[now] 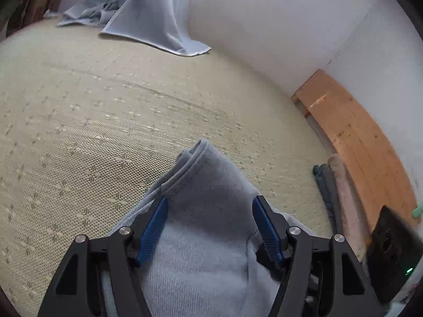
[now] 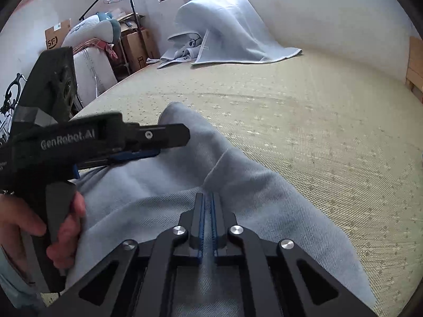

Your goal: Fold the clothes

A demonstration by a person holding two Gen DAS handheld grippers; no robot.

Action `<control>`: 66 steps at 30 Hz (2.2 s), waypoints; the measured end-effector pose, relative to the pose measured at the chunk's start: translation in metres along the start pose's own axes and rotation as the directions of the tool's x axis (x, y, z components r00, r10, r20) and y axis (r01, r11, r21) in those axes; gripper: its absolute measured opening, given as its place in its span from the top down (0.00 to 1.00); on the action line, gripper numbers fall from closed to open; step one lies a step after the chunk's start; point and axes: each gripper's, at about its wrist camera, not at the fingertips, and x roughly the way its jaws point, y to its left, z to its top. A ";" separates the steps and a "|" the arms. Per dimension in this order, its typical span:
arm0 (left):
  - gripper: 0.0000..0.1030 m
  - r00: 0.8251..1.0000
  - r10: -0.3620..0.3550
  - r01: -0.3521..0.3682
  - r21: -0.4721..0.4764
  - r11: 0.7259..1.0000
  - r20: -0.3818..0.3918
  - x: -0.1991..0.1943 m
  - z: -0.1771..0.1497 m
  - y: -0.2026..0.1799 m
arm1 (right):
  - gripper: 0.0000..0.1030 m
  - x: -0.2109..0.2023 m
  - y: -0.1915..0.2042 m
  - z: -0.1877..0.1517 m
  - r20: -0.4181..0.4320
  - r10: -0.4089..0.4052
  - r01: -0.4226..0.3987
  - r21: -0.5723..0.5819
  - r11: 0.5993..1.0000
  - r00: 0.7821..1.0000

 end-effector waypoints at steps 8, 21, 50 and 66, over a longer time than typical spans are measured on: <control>0.31 1.000 0.029 -0.029 0.016 0.999 0.005 -0.004 0.005 -0.006 | 0.94 -0.019 -0.001 0.023 0.038 -0.042 0.040 0.058 0.998 0.998; 0.31 0.997 0.078 -0.078 0.128 0.989 0.008 -0.001 0.006 -0.036 | 0.92 -0.027 -0.019 0.027 0.069 -0.177 0.161 0.197 0.967 0.982; 0.19 0.980 0.196 -0.195 0.311 0.930 0.026 0.020 -0.016 -0.053 | 0.95 -0.047 -0.029 -0.031 0.065 -0.211 0.195 0.203 0.960 0.975; 0.19 0.978 0.208 -0.205 0.355 0.912 0.031 -0.005 -0.035 -0.061 | 0.94 -0.051 -0.036 -0.045 0.032 -0.182 0.176 0.138 0.975 0.983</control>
